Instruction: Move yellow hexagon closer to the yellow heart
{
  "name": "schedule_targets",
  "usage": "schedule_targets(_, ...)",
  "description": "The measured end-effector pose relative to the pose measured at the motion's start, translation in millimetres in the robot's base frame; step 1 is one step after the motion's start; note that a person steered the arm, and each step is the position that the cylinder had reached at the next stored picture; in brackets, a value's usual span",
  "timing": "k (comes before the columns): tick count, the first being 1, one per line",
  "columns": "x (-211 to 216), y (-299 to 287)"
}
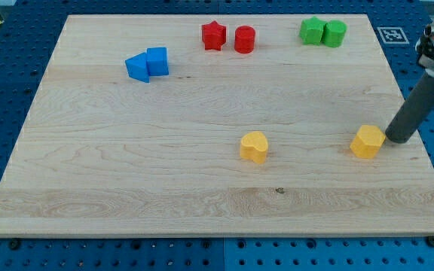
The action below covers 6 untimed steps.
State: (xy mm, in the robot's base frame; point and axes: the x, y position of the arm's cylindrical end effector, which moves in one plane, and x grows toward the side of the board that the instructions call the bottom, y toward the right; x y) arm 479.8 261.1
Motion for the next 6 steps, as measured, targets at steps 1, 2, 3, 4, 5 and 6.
schedule_targets(1,5.5,0.0)
schedule_targets(2,10.0,-4.0)
schedule_targets(3,-6.5,-28.5)
schedule_targets(4,-3.1,-43.1)
schedule_targets(5,0.2,-28.8)
schedule_targets(6,1.0,4.3)
